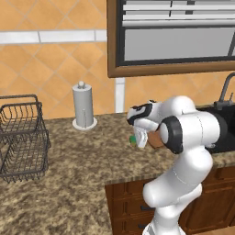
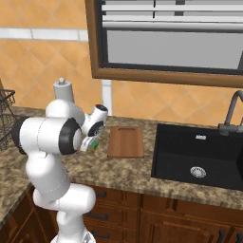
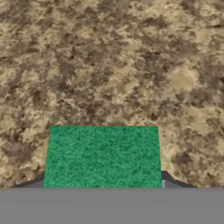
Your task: Pick up the sponge from the counter and clean the cutting board by briefly scrubbing or pressing down on the cutting board. Once finished, release the sponge.
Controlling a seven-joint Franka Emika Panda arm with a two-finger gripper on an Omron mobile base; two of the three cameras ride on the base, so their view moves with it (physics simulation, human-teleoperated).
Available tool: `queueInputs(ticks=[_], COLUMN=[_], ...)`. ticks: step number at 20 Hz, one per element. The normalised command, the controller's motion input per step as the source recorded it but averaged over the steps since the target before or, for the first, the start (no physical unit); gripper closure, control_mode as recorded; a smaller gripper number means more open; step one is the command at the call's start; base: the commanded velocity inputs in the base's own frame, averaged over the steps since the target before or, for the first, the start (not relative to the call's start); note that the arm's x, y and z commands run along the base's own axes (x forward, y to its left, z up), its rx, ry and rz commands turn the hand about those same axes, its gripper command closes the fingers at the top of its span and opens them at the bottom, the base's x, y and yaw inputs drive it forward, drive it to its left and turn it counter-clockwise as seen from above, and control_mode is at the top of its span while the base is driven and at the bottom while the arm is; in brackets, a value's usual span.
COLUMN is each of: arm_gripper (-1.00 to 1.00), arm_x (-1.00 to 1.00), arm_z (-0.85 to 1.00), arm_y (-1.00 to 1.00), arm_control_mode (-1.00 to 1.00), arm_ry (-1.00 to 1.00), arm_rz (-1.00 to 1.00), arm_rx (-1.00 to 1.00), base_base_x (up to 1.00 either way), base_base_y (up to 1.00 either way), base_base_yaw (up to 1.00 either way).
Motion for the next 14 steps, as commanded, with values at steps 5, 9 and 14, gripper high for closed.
queueInputs(ticks=[5,9,14], arm_gripper=[-1.0,-1.0,-1.0], arm_x=[-0.25,-0.28,-0.2], arm_z=[-0.59,-0.07,0.08], arm_y=[0.71,0.07,-0.01], arm_control_mode=[-1.0,-1.0,-1.0], arm_ry=[0.0,-0.05,-0.13], arm_rz=[0.05,0.0,0.0], arm_rx=[0.0,0.0,-0.01], base_base_x=[0.0,0.0,0.0], base_base_y=[0.0,0.0,0.0], base_base_yaw=[0.0,0.0,0.0])
